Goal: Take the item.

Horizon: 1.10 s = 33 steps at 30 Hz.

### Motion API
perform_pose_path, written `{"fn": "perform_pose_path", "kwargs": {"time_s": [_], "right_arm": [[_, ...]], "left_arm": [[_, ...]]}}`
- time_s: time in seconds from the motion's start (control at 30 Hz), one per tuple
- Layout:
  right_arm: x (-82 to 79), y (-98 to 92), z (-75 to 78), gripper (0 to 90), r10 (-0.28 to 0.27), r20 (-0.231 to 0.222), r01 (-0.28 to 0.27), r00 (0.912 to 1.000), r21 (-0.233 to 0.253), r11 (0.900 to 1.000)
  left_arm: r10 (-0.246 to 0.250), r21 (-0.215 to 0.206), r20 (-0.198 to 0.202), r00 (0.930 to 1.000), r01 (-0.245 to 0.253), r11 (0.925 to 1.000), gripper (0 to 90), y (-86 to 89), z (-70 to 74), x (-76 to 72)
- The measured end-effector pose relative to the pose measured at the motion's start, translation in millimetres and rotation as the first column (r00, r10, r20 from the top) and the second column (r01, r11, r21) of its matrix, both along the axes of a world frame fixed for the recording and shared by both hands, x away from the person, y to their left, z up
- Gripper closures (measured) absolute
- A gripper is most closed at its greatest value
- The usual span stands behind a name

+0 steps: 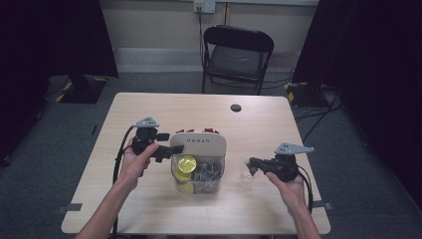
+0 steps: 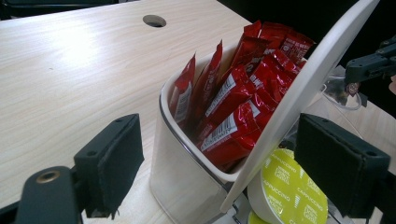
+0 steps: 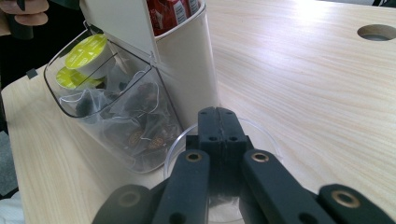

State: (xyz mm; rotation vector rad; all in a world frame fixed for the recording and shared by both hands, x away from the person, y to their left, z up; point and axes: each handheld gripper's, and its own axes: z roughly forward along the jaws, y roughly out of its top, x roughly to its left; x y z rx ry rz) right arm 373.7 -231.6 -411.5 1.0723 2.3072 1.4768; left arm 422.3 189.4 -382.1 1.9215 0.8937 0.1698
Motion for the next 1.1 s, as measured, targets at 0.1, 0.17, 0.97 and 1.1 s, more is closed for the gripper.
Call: {"fn": "perform_pose_path", "kwargs": {"time_s": [0.1, 0.17, 0.97, 1.1], "right_arm": [[0.1, 0.5, -0.5, 87.2, -0.005, 0.001, 0.005, 1.0000, -0.001, 1.000], [0.4, 1.0, -1.9, 84.9, -0.005, 0.001, 0.005, 1.0000, -0.008, 1.000], [-10.7, -12.5, 4.2, 64.9, -0.067, 0.023, 0.066, 0.9975, 0.010, 0.998], [-19.8, -25.0, 2.4, 61.3, -0.090, 0.027, 0.090, 0.9956, 0.005, 0.996]], "left_arm": [[0.000, -0.007, -0.004, 1.0000, 0.000, 1.0000, 15.3, -0.4, -0.2, 0.1], [-0.003, 0.000, -0.001, 1.0000, 0.003, 1.0000, 15.3, -0.4, -0.2, 0.3], [-0.004, -0.001, -0.009, 1.0000, 0.004, 1.0000, 15.5, -0.2, -0.6, 0.4], [0.002, -0.003, -0.009, 1.0000, -0.002, 1.0000, 15.6, 1.3, 0.4, 0.0]]}}
